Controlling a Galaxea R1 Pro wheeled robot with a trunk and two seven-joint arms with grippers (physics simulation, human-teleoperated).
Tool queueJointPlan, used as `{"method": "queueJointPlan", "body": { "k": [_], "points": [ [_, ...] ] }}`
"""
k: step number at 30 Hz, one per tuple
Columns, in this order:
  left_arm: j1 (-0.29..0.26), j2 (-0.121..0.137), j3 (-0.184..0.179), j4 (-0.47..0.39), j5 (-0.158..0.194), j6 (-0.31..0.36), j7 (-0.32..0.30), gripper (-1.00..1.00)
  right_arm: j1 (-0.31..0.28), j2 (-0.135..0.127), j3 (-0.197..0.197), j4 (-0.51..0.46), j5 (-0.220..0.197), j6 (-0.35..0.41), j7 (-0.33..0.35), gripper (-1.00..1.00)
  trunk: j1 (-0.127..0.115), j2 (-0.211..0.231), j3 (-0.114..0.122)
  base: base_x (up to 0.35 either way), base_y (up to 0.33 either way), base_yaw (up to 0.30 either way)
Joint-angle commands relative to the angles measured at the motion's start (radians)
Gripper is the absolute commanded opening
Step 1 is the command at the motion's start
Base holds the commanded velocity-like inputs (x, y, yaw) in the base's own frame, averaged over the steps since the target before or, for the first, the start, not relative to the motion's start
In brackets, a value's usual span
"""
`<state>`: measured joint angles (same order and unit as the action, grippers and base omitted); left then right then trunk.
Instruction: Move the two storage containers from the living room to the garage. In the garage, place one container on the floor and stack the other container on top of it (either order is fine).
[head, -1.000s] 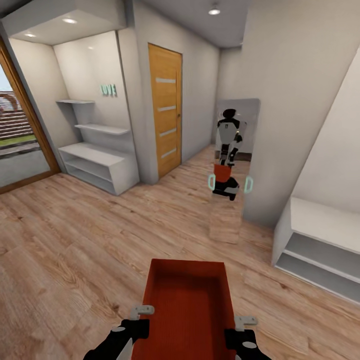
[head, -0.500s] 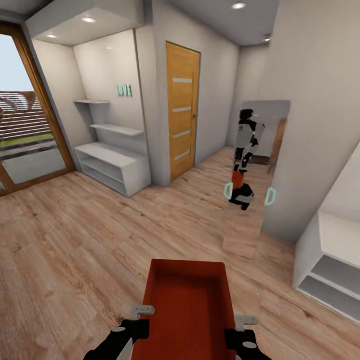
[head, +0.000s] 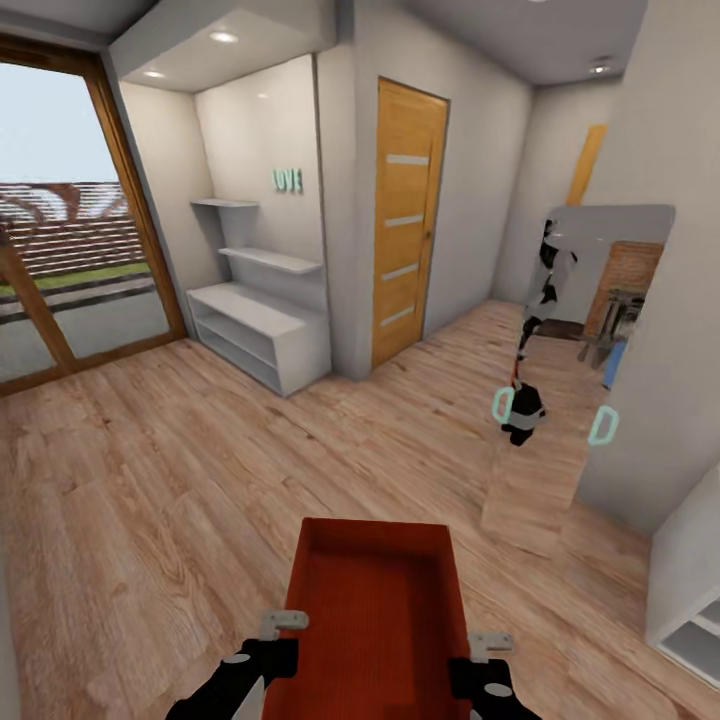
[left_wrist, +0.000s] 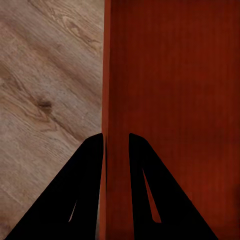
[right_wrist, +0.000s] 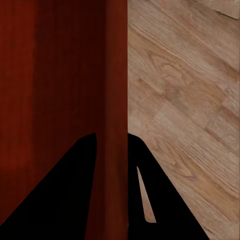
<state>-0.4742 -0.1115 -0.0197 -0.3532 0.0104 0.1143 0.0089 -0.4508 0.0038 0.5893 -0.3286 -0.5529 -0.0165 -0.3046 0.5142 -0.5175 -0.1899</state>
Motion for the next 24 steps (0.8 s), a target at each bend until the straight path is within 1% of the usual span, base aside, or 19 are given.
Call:
{"method": "queueJointPlan", "body": {
  "k": [1, 24],
  "points": [
    [0.000, 0.009, 0.006, 0.000, -0.014, 0.007, 0.011, -1.00, -0.002, -0.013, -0.013, -0.003, 0.016, -0.003, -0.011, -1.00, 0.001, -0.001, -0.002, 0.323, 0.000, 0.009],
    [0.000, 0.009, 0.006, 0.000, -0.013, 0.007, 0.011, -1.00, -0.002, -0.015, -0.013, -0.003, 0.016, -0.003, -0.013, -1.00, 0.001, -0.001, -0.002, 0.323, 0.000, 0.001]
  ]
}}
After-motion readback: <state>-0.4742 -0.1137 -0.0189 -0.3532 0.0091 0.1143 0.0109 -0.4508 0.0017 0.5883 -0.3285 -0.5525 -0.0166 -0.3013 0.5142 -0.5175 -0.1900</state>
